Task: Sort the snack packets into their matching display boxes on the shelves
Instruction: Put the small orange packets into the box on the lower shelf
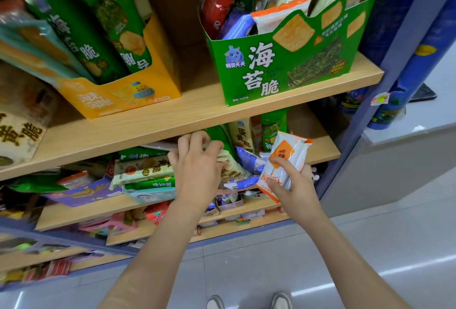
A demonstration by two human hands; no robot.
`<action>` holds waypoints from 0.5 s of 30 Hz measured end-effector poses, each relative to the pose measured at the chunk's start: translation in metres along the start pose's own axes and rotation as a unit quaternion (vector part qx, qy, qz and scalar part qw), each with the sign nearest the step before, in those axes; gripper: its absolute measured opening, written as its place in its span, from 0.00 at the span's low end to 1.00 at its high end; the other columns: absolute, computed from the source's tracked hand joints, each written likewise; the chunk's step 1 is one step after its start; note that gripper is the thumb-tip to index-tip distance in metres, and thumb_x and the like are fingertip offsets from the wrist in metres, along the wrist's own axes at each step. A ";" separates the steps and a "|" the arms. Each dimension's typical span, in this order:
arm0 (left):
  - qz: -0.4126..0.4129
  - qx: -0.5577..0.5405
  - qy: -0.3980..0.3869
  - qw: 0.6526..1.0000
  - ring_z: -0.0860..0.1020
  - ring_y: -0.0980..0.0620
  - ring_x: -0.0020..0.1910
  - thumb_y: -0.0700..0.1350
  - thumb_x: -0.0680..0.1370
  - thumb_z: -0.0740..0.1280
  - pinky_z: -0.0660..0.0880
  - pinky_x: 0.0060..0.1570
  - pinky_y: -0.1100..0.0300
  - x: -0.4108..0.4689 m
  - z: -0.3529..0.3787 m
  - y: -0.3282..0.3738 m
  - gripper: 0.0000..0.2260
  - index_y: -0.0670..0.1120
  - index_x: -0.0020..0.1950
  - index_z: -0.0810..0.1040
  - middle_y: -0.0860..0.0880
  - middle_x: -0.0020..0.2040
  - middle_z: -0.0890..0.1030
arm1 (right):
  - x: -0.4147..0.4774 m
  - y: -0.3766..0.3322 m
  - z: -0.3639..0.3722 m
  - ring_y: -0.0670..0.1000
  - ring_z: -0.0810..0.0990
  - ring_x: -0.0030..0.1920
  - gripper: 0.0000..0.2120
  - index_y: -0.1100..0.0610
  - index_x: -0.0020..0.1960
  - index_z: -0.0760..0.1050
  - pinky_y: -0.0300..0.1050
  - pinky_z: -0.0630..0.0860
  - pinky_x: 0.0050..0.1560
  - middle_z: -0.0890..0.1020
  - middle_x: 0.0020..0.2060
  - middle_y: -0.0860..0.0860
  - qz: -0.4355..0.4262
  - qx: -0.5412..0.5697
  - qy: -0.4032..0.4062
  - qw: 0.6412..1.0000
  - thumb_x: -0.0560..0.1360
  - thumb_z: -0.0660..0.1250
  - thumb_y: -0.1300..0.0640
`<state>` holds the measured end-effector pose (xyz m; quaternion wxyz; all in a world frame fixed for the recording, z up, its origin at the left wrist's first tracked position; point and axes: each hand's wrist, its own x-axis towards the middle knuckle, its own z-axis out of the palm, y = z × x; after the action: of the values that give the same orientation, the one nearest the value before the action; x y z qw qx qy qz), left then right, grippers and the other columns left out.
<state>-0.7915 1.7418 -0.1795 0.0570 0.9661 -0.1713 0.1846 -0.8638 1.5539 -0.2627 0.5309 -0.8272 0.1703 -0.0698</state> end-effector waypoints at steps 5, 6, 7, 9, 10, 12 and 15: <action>0.030 -0.065 0.015 0.997 0.79 0.41 0.55 0.36 0.72 0.72 0.74 0.56 0.44 -0.007 -0.035 -0.002 0.15 0.44 0.57 0.80 0.44 0.55 0.82 | 0.000 -0.006 0.000 0.50 0.73 0.60 0.22 0.33 0.65 0.68 0.42 0.76 0.55 0.63 0.63 0.49 -0.008 0.035 0.002 0.999 0.78 0.69 0.53; 0.028 -0.088 0.053 0.994 0.79 0.41 0.53 0.33 0.71 0.72 0.75 0.51 0.49 -0.010 -0.047 -0.005 0.16 0.43 0.57 0.79 0.44 0.54 0.82 | -0.001 -0.006 0.000 0.48 0.72 0.59 0.27 0.30 0.66 0.64 0.44 0.77 0.56 0.63 0.62 0.49 -0.017 0.046 0.008 0.999 0.78 0.69 0.54; 0.023 -0.104 0.086 0.991 0.78 0.42 0.53 0.31 0.71 0.71 0.73 0.50 0.54 -0.013 -0.059 -0.009 0.17 0.42 0.58 0.79 0.44 0.54 0.82 | -0.003 -0.007 -0.001 0.46 0.72 0.58 0.31 0.28 0.69 0.59 0.46 0.78 0.56 0.63 0.62 0.48 -0.027 0.054 0.013 0.998 0.77 0.70 0.54; 0.023 -0.122 0.123 0.985 0.76 0.44 0.55 0.30 0.73 0.69 0.66 0.51 0.63 -0.018 -0.082 -0.018 0.16 0.42 0.58 0.79 0.45 0.56 0.80 | -0.006 -0.009 -0.003 0.46 0.72 0.61 0.40 0.27 0.72 0.51 0.49 0.79 0.55 0.65 0.64 0.48 -0.048 0.093 0.018 0.994 0.76 0.72 0.55; 0.029 -0.130 0.131 0.982 0.75 0.45 0.56 0.31 0.74 0.69 0.64 0.52 0.65 -0.021 -0.091 -0.021 0.15 0.42 0.58 0.79 0.45 0.56 0.80 | -0.007 -0.011 -0.005 0.47 0.72 0.65 0.44 0.27 0.73 0.48 0.53 0.79 0.57 0.65 0.67 0.47 -0.055 0.124 0.020 0.991 0.74 0.73 0.55; 0.037 -0.143 0.133 0.980 0.76 0.46 0.56 0.35 0.76 0.69 0.67 0.52 0.63 -0.028 -0.104 -0.026 0.12 0.43 0.59 0.79 0.46 0.55 0.80 | -0.008 -0.015 -0.007 0.48 0.70 0.70 0.50 0.27 0.74 0.43 0.53 0.79 0.60 0.63 0.71 0.41 -0.070 0.163 0.014 0.984 0.73 0.75 0.57; 0.051 -0.152 0.105 0.982 0.77 0.51 0.50 0.47 0.74 0.70 0.73 0.46 0.60 -0.040 -0.116 -0.033 0.12 0.45 0.57 0.81 0.49 0.50 0.81 | -0.007 -0.024 -0.009 0.43 0.73 0.68 0.57 0.30 0.76 0.40 0.44 0.80 0.55 0.65 0.67 0.26 -0.076 0.212 -0.026 0.974 0.70 0.77 0.64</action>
<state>-0.8540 1.8055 -0.0886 0.2109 0.9116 -0.2396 0.2592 -0.8683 1.5582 -0.2364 0.6918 -0.7076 0.0749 -0.1232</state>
